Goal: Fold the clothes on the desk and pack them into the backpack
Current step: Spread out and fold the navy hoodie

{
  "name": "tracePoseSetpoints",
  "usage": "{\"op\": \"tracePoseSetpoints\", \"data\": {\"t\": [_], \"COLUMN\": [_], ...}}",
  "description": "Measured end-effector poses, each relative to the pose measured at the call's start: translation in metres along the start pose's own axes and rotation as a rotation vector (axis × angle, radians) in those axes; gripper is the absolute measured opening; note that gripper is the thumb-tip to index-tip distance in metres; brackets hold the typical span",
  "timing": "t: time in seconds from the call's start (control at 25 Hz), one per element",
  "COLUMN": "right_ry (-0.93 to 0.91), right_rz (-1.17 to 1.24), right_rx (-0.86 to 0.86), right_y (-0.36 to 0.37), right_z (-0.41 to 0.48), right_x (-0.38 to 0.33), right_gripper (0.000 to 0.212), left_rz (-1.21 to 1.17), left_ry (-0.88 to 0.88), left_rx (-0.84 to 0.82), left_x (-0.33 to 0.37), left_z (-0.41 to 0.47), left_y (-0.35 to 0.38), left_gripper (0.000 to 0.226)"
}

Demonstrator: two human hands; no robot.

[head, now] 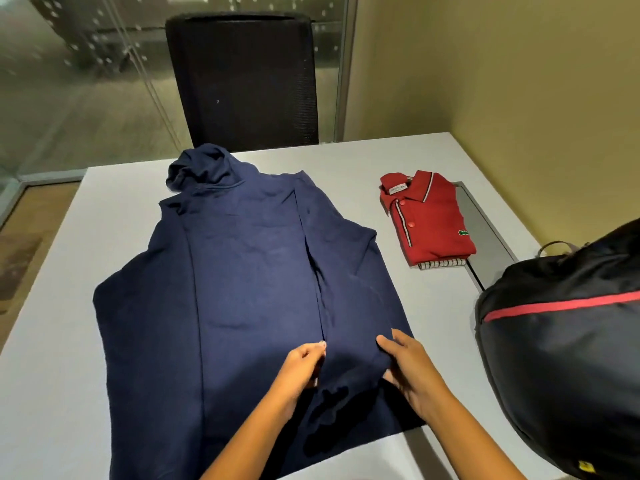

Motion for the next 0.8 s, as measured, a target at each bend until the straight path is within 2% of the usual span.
{"op": "tracePoseSetpoints", "data": {"t": [0.08,0.12,0.2,0.24,0.32,0.48,0.52,0.68,0.76,0.8], "right_ry": [0.080,0.111,0.152,0.150,0.116,0.096,0.084,-0.048,-0.082,-0.097], "right_rz": [-0.097,-0.176,-0.324,-0.344,-0.289,-0.276,-0.287,-0.361,-0.407,-0.431], "right_rx": [0.062,0.078,0.072,0.067,0.056,-0.042,-0.010,0.203,0.250,0.257], "right_y": [-0.014,-0.020,-0.025,-0.024,-0.023,-0.019,-0.019,-0.014,-0.011,-0.009], "right_z": [-0.001,-0.002,-0.004,-0.008,-0.011,-0.007,-0.001,0.031,0.048,0.056], "right_x": [0.023,0.036,0.052,0.052,0.050,0.030,0.027,0.014,0.007,0.002], "right_gripper": [0.004,0.009,0.017,0.013,0.005,0.016,0.018,0.018,0.019,0.019], "left_rz": [-0.051,-0.080,-0.061,-0.041,-0.028,0.032,0.066,0.410,0.662,0.784], "left_ry": [-0.048,-0.054,-0.037,-0.023,0.005,0.044,0.052,0.153,0.367,0.512], "left_rx": [-0.094,-0.093,-0.022,0.023,0.114,0.230,0.260,0.495,0.640,0.660], "left_x": [-0.010,-0.014,-0.019,-0.019,-0.018,-0.021,-0.023,-0.028,-0.029,-0.030], "left_z": [-0.002,-0.003,-0.006,-0.007,-0.010,-0.011,-0.013,-0.027,-0.034,-0.033], "left_y": [0.008,0.010,0.009,0.008,0.002,-0.018,-0.020,-0.018,-0.014,-0.013], "left_gripper": [0.023,0.020,0.022,0.021,0.014,0.022,0.024,0.028,0.039,0.041]}}
Point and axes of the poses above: each hand's wrist, its own z-axis towards the middle knuckle, its own y-axis out of the palm, x = y × z, the point moved 1 cm from there along z, towards the middle knuckle, and after that the axes turned 1 degree about x, right-handed, at the moved point
